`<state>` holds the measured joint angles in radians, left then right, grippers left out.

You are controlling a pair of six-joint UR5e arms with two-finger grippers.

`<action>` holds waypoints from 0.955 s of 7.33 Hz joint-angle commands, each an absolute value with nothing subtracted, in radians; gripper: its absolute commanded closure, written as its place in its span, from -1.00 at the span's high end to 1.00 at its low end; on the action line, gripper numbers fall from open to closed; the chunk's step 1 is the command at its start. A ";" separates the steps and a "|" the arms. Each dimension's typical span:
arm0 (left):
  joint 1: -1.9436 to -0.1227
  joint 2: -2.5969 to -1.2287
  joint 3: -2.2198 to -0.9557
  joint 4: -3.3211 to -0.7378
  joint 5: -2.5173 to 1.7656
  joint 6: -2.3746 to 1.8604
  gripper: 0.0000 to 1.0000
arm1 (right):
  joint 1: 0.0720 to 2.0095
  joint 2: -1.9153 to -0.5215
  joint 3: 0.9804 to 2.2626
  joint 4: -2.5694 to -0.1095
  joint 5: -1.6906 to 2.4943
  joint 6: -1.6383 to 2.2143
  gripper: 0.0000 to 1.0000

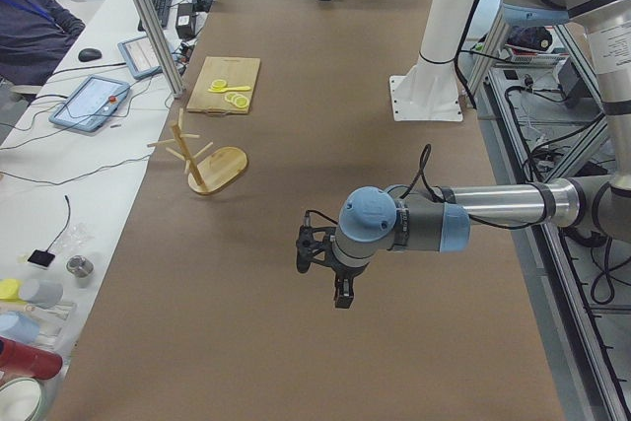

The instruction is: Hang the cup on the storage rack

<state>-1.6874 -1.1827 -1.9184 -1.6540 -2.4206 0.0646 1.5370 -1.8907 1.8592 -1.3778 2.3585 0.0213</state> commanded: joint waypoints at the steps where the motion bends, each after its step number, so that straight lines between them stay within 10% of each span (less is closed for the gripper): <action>1: -1.687 -1.181 -1.919 -1.654 -2.419 0.066 0.98 | 1.537 -1.891 1.859 -1.378 2.361 0.021 1.00; 7: -1.681 -1.283 -1.941 -1.655 -2.418 0.063 0.99 | 1.612 -1.881 1.921 -1.381 2.373 0.029 1.00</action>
<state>-1.6820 -1.2360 -1.9410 -1.6554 -2.4164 0.0633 1.5922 -1.8798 1.9103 -1.3761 2.3638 0.0200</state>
